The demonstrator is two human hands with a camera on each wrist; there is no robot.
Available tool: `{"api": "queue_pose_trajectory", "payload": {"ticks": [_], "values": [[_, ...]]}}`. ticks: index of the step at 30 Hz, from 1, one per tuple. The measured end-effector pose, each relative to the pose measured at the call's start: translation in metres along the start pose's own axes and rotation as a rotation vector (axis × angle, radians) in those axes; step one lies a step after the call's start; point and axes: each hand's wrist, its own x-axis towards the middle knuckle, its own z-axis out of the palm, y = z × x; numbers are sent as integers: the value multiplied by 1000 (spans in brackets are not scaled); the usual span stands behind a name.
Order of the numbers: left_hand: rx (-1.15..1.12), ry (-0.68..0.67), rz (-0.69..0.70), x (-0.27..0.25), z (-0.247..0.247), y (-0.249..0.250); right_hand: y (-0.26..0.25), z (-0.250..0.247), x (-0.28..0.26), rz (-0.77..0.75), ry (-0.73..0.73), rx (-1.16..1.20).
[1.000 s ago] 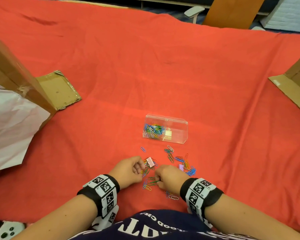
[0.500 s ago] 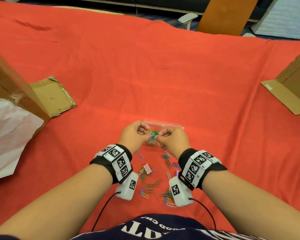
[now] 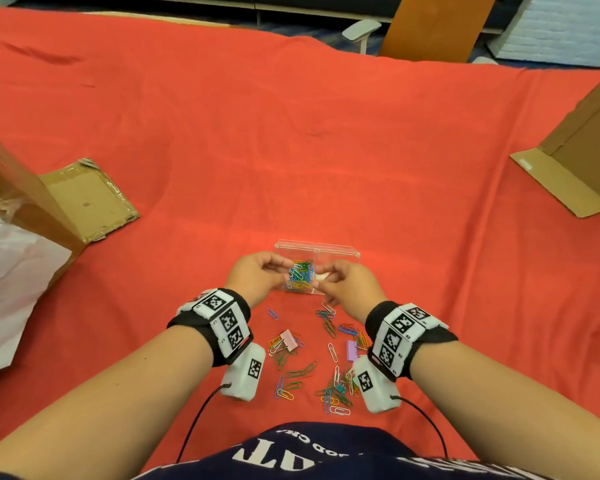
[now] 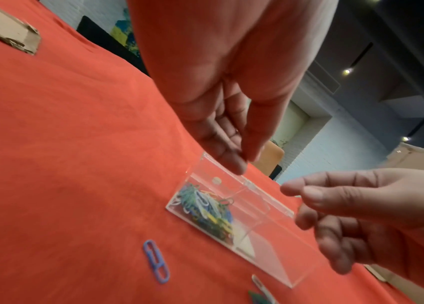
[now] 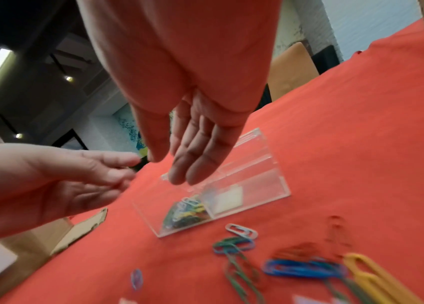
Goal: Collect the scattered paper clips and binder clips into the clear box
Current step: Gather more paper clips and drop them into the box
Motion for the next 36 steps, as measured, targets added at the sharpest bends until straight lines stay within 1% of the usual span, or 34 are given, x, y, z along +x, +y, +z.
{"api": "queue_pose_trajectory", "payload": {"ticks": [2,4,7,10,13,15,17,20,25,32,34,36], "values": [[41,-56,-7,-13,-2,-7,12,-3,-9,-6,-70,-106],[124,-126,-32,-28,-1,-17,25,-7,-18,-14,-128,-317],[373,-236,-25,-45,3,-36,43,-10,-25,-82,-179,-573],[598,-311,21,-62,7,-54,52,-5,-28,-156,-212,-700],[691,-392,40,-77,13,-66,54,8,-28,-152,-236,-812],[731,-417,44,-84,17,-67,54,15,-29,-174,-257,-850],[772,-404,49,-90,20,-66,55,21,-33,-195,-274,-826],[766,-383,63,-96,25,-65,57,25,-39,-212,-258,-728],[754,-392,30,-96,30,-67,56,24,-48,-193,-251,-696],[763,-406,6,-93,29,-67,54,15,-53,-113,-162,-508],[760,-406,18,-90,26,-68,50,12,-51,-102,-136,-452],[734,-385,39,-84,23,-63,45,9,-49,-107,-82,-364]]}}
